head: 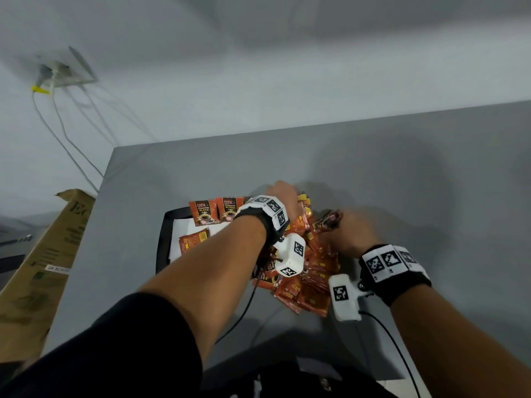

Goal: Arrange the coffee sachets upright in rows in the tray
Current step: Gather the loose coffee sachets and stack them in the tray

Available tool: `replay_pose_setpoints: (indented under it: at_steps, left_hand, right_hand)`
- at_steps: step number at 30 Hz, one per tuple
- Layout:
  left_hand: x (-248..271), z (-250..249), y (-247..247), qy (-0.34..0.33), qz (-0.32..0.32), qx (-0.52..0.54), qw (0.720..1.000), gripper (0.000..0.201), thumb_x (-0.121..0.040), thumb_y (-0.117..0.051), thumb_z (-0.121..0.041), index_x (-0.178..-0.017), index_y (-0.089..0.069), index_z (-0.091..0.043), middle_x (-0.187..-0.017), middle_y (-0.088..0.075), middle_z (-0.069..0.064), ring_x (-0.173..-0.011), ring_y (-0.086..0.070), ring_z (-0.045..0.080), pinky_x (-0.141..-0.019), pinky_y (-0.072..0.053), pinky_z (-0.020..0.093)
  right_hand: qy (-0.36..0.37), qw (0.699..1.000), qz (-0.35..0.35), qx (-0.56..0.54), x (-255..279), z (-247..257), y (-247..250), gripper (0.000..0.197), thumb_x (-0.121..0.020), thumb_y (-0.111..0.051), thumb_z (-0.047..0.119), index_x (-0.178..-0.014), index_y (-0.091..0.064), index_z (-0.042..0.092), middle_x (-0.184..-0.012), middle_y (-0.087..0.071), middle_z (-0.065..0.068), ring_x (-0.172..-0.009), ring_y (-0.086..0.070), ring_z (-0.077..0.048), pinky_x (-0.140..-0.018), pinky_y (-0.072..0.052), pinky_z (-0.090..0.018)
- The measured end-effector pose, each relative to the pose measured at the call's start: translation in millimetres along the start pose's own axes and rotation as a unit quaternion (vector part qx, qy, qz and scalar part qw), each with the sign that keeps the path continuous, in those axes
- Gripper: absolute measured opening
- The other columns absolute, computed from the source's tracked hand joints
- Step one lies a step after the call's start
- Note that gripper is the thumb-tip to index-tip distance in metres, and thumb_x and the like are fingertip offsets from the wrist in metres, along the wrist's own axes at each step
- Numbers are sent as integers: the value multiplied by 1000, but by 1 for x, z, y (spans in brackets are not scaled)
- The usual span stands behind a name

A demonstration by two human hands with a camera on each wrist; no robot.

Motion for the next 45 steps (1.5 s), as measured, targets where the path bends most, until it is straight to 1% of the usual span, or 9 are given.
replay_pose_setpoints:
  at_steps: [5, 8, 12, 14, 18, 23, 32, 39, 45]
  left_hand:
    - [10, 14, 13, -10, -51, 68, 996, 30, -91, -67, -30, -112, -70, -10, -102, -68, 7, -94, -64, 25, -69, -43, 27]
    - [13, 21, 13, 5, -67, 86, 994, 23, -88, -70, -30, -97, -72, -9, -83, -64, 4, -86, -66, 26, -64, -42, 27]
    - [18, 24, 30, 13, -112, 148, 983, 15, -84, -74, -21, -94, -67, -11, -93, -68, 5, -89, -65, 25, -67, -45, 27]
    - [20, 29, 43, 18, -128, 190, 973, 18, -84, -75, -21, -97, -64, -15, -93, -63, -1, -89, -63, 20, -67, -43, 26]
    - [21, 33, 44, 23, -58, 82, 995, 21, -96, -59, -23, -93, -70, -6, -78, -61, 2, -81, -62, 22, -60, -45, 26]
    - [21, 22, 6, -9, 13, -52, 999, 25, -102, -49, -24, -101, -64, -4, -86, -59, 5, -84, -59, 24, -63, -44, 27]
    - [-39, 51, -49, 40, 87, -160, 982, 16, -84, -71, -30, -86, -66, -15, -70, -64, -3, -57, -61, 17, -60, -59, 32]
    - [-5, 27, -24, 18, 43, -184, 982, 31, -99, -56, -31, -124, -59, -13, -116, -57, 9, -107, -58, 28, -82, -52, 35]
    - [6, 25, -9, 22, -33, -70, 997, 32, -94, -65, -32, -116, -61, -10, -116, -56, 10, -99, -63, 30, -74, -52, 35]
  right_hand:
    - [8, 997, -20, 73, -12, 6, -9, 14, -78, -60, 27, -68, -58, 17, -64, -61, 2, -54, -56, -12, -46, -36, -22]
    - [-25, 996, -46, 76, -13, 3, -6, 14, -75, -71, 21, -73, -59, 16, -77, -66, -2, -62, -57, -12, -52, -42, -23]
    - [-60, 995, -80, 16, -14, -7, -2, 49, -70, -80, 25, -100, -43, 12, -91, -54, -3, -82, -54, -23, -69, -47, -33]
    - [-49, 997, -59, 6, -17, -10, -5, 46, -62, -77, 33, -98, -56, 13, -89, -63, -3, -77, -61, -20, -64, -50, -30]
    - [-20, 1000, -18, 4, -12, -9, 2, 14, -75, -79, 24, -78, -68, 15, -82, -69, -5, -71, -62, -16, -55, -43, -26]
    - [4, 989, -62, -132, -6, -14, 32, 21, -75, -84, 25, -90, -71, 18, -83, -71, 4, -75, -66, -9, -61, -46, -24]
    - [23, 987, -31, -158, 2, -13, 25, 11, -76, -82, 19, -82, -73, 15, -78, -75, 3, -76, -72, -16, -65, -52, -27]
    - [-8, 999, 27, -32, -1, -4, -8, 21, -76, -83, 22, -87, -65, 26, -86, -69, 3, -78, -64, -12, -64, -48, -25]
    - [30, 996, -3, 84, 1, 13, -18, 20, -70, -73, 33, -88, -66, 27, -82, -69, 7, -72, -64, -11, -71, -58, -31]
Point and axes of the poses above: each hand's wrist, its own x-axis away from the middle knuckle, its own y-axis out of the back of the hand, z = x × y, the point moved 10 cm from there along -x, towards the middle knuckle
